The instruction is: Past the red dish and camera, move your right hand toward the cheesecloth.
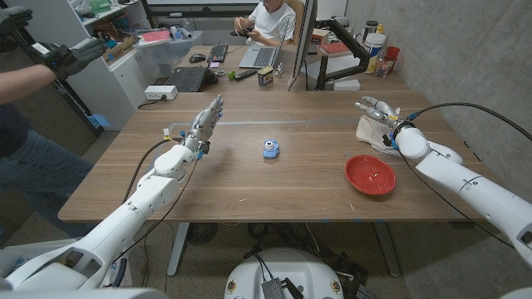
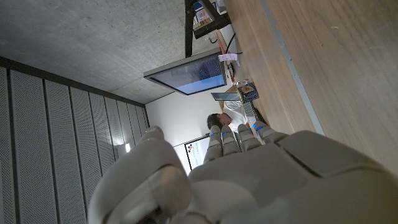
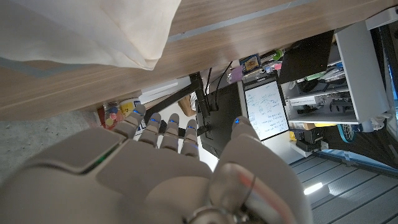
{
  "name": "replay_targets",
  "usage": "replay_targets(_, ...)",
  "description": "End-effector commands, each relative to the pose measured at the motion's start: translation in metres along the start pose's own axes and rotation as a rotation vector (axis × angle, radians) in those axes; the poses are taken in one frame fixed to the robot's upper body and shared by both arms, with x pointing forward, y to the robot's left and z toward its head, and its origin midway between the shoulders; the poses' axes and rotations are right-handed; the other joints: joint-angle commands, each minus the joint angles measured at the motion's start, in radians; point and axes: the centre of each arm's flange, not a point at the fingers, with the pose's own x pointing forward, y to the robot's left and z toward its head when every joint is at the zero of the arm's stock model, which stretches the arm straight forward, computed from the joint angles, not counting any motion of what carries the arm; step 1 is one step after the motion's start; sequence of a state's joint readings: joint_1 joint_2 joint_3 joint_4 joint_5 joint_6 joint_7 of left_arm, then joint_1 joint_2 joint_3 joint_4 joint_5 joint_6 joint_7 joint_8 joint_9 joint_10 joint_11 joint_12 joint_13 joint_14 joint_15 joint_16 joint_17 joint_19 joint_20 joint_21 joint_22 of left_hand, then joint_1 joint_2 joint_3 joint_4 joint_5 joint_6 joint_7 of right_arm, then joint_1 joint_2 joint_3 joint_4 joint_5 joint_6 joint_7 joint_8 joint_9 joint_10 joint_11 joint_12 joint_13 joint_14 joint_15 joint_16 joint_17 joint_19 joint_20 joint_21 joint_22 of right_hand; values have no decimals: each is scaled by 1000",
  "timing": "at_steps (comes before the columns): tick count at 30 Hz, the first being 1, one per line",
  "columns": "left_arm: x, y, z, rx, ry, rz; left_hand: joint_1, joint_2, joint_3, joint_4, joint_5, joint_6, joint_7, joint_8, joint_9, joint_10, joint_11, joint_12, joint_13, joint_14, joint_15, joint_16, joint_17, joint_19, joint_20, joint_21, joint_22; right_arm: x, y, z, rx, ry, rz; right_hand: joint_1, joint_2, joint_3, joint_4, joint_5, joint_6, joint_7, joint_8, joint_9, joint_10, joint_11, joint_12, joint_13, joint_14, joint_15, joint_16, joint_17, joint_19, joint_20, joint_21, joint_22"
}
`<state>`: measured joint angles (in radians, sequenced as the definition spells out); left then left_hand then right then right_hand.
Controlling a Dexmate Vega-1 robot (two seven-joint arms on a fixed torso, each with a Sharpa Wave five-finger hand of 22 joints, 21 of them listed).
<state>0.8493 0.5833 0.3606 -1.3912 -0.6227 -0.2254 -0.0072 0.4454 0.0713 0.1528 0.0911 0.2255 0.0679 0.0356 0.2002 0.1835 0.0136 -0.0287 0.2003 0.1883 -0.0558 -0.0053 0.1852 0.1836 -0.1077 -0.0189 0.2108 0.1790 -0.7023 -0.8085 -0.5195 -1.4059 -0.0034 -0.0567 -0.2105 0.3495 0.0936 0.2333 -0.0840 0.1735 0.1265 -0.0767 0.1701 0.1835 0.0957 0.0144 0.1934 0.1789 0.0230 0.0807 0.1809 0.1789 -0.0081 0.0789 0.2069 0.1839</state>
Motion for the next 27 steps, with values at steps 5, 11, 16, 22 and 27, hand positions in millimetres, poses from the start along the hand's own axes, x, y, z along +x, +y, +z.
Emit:
replay_targets(5,2,0,2,6,-2,-4,1,13,-6,-1,-2,8,0,3,4,0,-4,6,3,-8,0,3,2,-2,5,-3,3,0,2,-5,-111,49,-13,6,-2,2,-9,2,-7,-1,6,5,-3,1,2,5,-9,6,1,3,-3,9,1,3)
replay_targets(11,2,0,2,7,-1,-4,1,14,-6,-1,-2,8,0,2,4,0,-6,5,3,-8,0,4,2,-2,5,-4,3,0,4,-6,-116,50,-26,6,-1,1,-9,2,-9,-1,7,5,-7,3,1,5,-10,8,1,3,-5,10,0,3)
replay_targets(16,1,1,1,6,1,-3,1,14,-7,-1,-2,8,-1,2,4,0,-5,6,3,-8,0,4,2,-1,6,-4,3,1,6,-5,-146,50,-36,6,-1,1,-10,2,-14,1,8,5,-10,5,1,5,-12,9,1,3,-10,11,-2,3)
replay_targets(22,-1,3,1,7,3,0,2,15,-7,-2,-2,11,3,3,4,0,-5,5,3,-8,-1,4,2,-2,11,-4,3,3,7,-4,-168,55,-37,6,-1,0,-11,2,-7,-4,14,5,-3,9,7,6,-12,33,3,3,-12,16,-3,3)
replay_targets(27,-1,5,0,5,4,2,2,15,-7,-2,-2,10,2,2,4,0,-4,5,3,-8,0,4,2,-2,12,-4,3,5,9,-6,-186,74,-21,5,-2,-1,-12,2,-3,-7,17,5,-1,8,8,6,-11,35,4,3,-12,21,-3,3)
